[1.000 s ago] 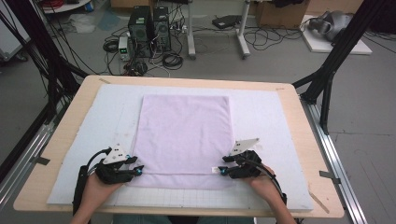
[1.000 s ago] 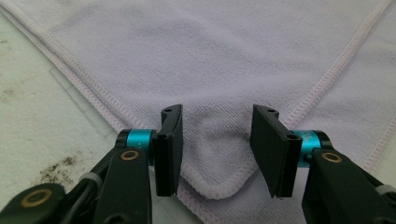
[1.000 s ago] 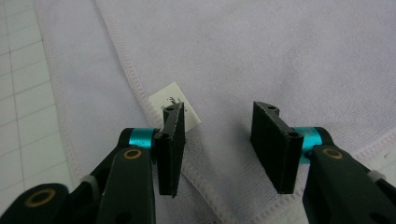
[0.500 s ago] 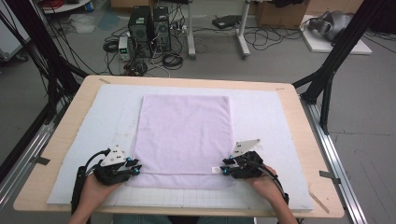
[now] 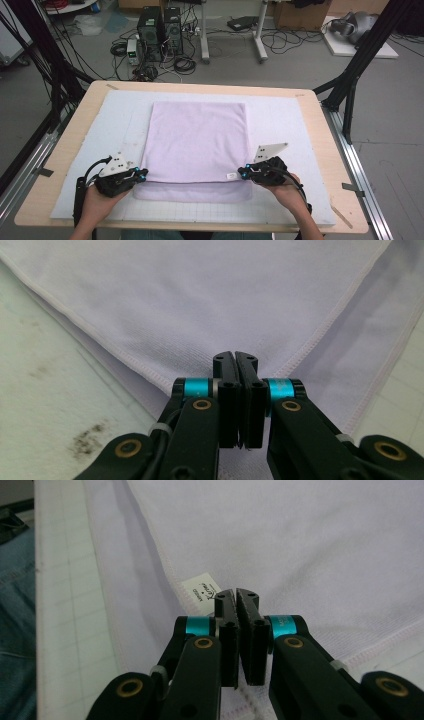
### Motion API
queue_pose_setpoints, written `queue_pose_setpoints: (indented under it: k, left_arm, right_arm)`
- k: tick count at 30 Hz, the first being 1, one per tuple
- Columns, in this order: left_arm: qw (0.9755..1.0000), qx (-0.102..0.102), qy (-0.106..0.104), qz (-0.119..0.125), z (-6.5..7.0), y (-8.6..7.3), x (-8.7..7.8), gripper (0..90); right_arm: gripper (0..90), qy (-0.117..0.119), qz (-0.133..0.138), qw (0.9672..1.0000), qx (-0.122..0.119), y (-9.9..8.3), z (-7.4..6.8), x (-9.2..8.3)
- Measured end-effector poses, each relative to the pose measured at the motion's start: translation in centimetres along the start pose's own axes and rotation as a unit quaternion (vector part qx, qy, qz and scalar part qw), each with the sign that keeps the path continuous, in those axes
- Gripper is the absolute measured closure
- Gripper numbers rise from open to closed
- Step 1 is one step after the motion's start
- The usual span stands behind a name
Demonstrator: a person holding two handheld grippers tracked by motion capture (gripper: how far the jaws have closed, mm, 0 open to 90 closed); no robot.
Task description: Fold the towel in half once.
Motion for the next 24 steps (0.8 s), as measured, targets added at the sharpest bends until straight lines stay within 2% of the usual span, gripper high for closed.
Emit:
queue_pose_setpoints:
  k: [3, 6, 10, 12, 13, 14, 16, 19, 21, 23, 24]
  left_arm:
    - [0.9999, 0.005, 0.001, 0.012, 0.4, 0.7, -1.2, 87.8]
    - [0.9999, 0.007, 0.003, 0.013, 0.7, 0.3, -2.3, 87.9]
    - [1.0, 0.005, -0.003, 0.001, 1.5, -1.6, -2.8, 87.8]
    - [0.9999, 0.004, -0.005, -0.011, 1.7, -3.0, -2.5, 86.3]
    - [0.9999, 0.001, 0.003, -0.012, 1.5, -3.2, -2.3, 76.9]
    - [0.9998, -0.009, 0.005, -0.015, 1.3, -3.5, -2.1, 67.6]
    - [0.9998, -0.013, -0.001, -0.017, 1.1, -3.6, -1.9, 64.2]
    - [0.9996, -0.008, -0.005, -0.025, 1.1, -3.6, -1.5, 66.5]
    - [0.9992, 0.002, -0.005, -0.04, 1.1, -4.0, -1.1, 71.7]
    - [0.9984, 0.009, -0.003, -0.056, 0.9, -4.7, -0.6, 79.5]
    - [0.9987, 0.009, -0.003, -0.051, 0.9, -4.8, -0.6, 81.4]
  right_arm:
    - [87.9, -0.002, 0.013, 0.9999, -0.011, 1.2, -0.4, -0.9]
    - [87.9, 0.002, 0.018, 0.9997, -0.019, 1.7, -1.1, -1.5]
    - [87.9, 0.009, 0.016, 0.9996, -0.02, 1.2, -2.7, -1.7]
    - [86.7, 0.022, 0.002, 0.9995, -0.02, 0.3, -3.4, -1.1]
    - [79.6, 0.027, -0.011, 0.9994, -0.019, -0.4, -3.7, -0.6]
    - [76.5, 0.028, -0.014, 0.9994, -0.013, -0.8, -3.7, -0.4]
    - [74.7, 0.042, -0.008, 0.9991, -0.001, -1.3, -3.8, 0.0]
    - [70.0, 0.052, -0.015, 0.9985, 0.003, -1.8, -3.8, 0.7]
    - [66.5, 0.059, -0.022, 0.998, 0.005, -2.1, -4.1, 1.2]
    - [67.3, 0.063, -0.025, 0.9977, 0.005, -2.5, -4.4, 1.6]
    - [69.8, 0.067, -0.029, 0.9974, 0.005, -2.8, -4.5, 1.8]
Point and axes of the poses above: each handheld gripper's, and its own axes: x roughly forward along the jaws, y roughly out of its top, z roughly to its right, the point moved 8 cm from there along x, roughly forward along the jaws, and after that the axes turned 14 degrees about -x, right-handed, at the moved point
